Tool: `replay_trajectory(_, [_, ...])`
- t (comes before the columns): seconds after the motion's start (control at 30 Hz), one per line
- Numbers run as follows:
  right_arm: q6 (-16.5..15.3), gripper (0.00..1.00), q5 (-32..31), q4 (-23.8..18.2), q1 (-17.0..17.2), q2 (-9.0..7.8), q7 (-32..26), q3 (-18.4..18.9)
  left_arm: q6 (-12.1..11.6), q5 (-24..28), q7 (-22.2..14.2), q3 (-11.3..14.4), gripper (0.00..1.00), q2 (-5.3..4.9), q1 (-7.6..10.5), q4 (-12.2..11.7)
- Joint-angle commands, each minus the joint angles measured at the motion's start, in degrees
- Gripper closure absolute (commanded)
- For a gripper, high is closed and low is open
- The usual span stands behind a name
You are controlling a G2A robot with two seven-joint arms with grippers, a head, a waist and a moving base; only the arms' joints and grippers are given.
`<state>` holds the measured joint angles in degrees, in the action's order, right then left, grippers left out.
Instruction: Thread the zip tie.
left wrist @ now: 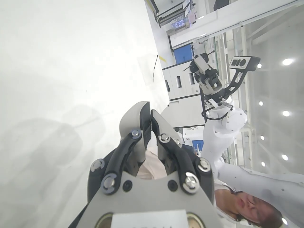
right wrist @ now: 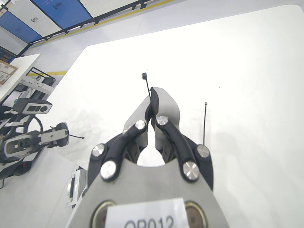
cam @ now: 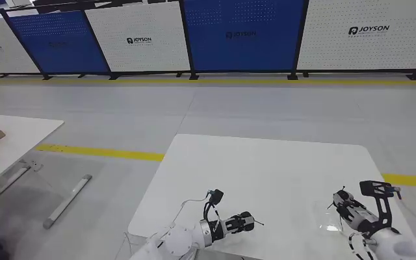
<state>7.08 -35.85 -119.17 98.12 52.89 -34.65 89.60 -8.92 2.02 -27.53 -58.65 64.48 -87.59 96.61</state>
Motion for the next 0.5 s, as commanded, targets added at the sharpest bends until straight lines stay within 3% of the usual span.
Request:
replay_trajectory(0.0, [0.0, 1.0, 0.0, 0.0, 0.0, 0.0, 0.0, 0.0, -0.1, 0.9, 1.5, 0.2, 1.0, 0.17, 0.25, 0.5])
replay_trajectory(0.1, [0.0, 1.0, 0.0, 0.0, 0.0, 0.0, 0.0, 0.0, -0.7, 4.9, 5.5, 0.4, 1.0, 0.69, 0.89, 1.1])
replay_trajectory(0.2, [0.0, 1.0, 0.0, 0.0, 0.0, 0.0, 0.0, 0.0, -1.6, 4.4, 9.1, 0.7, 1.0, 0.99, 1.4, 1.5])
replay_trajectory(0.27, [0.0, 1.0, 0.0, 0.0, 0.0, 0.0, 0.0, 0.0, -0.1, 2.8, 9.5, 1.6, 1.0, 1.11, 1.9, 1.6])
replay_trajectory(0.47, [0.0, 1.0, 0.0, 0.0, 0.0, 0.0, 0.0, 0.0, -0.1, 2.8, 9.5, 1.6, 1.0, 1.11, 1.9, 1.6])
